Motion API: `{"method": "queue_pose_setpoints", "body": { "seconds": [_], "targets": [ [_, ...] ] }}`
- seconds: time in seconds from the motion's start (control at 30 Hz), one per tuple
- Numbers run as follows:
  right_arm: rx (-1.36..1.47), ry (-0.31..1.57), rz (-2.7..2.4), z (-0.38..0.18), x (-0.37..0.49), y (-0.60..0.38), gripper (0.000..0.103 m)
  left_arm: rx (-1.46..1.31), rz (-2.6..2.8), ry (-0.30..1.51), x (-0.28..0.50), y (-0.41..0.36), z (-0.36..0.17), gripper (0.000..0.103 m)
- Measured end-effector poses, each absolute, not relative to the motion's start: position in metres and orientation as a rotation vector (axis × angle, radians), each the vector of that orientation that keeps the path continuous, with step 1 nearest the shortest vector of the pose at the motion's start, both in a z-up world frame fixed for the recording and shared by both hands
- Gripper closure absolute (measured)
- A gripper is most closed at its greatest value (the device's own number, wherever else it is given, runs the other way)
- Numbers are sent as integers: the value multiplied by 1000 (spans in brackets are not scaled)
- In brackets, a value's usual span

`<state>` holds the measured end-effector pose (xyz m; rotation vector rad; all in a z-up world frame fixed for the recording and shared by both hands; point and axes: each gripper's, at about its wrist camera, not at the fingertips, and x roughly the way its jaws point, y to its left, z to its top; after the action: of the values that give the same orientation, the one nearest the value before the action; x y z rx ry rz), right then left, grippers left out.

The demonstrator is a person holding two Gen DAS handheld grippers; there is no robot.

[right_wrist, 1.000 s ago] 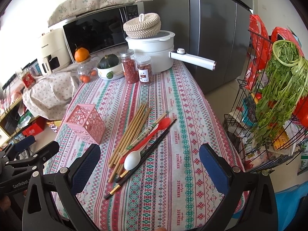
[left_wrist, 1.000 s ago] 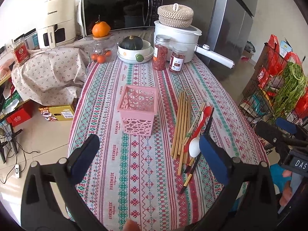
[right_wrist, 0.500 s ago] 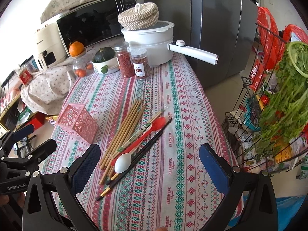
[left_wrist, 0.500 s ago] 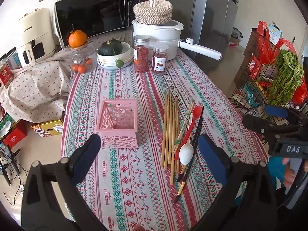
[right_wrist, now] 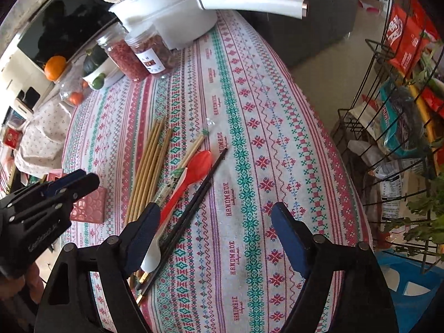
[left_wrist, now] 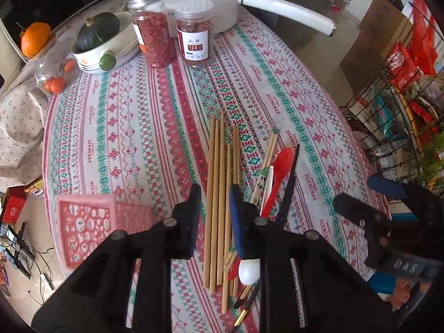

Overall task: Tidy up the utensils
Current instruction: 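Grasp a bamboo chopstick with the left gripper while the right gripper grasps another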

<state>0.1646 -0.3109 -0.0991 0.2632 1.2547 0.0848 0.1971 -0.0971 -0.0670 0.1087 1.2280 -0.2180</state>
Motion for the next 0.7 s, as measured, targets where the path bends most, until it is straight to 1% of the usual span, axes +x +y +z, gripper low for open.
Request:
{"method": "queue_pose_setpoints", "body": {
  "seconds": [0.03,0.17,0.37,0.43,0.7],
  "targets": [
    [259,1262,79,-103,166,-312,20,107,-212,1243,206,-100,-74,90],
    [261,1291,82,-114,170,-316,20,132,-185,1298,231,-113,-101,93],
    [252,1300,59,-117,173,-323,19,157,-148,1354,247,-118,-130,95],
    [256,1301,58,-118,174,-326,19,169,-128,1336,248,-118,-129,96],
    [261,1314,65,-121,174,-326,19,208,-119,1390,249,-120,-138,96]
  ]
}}
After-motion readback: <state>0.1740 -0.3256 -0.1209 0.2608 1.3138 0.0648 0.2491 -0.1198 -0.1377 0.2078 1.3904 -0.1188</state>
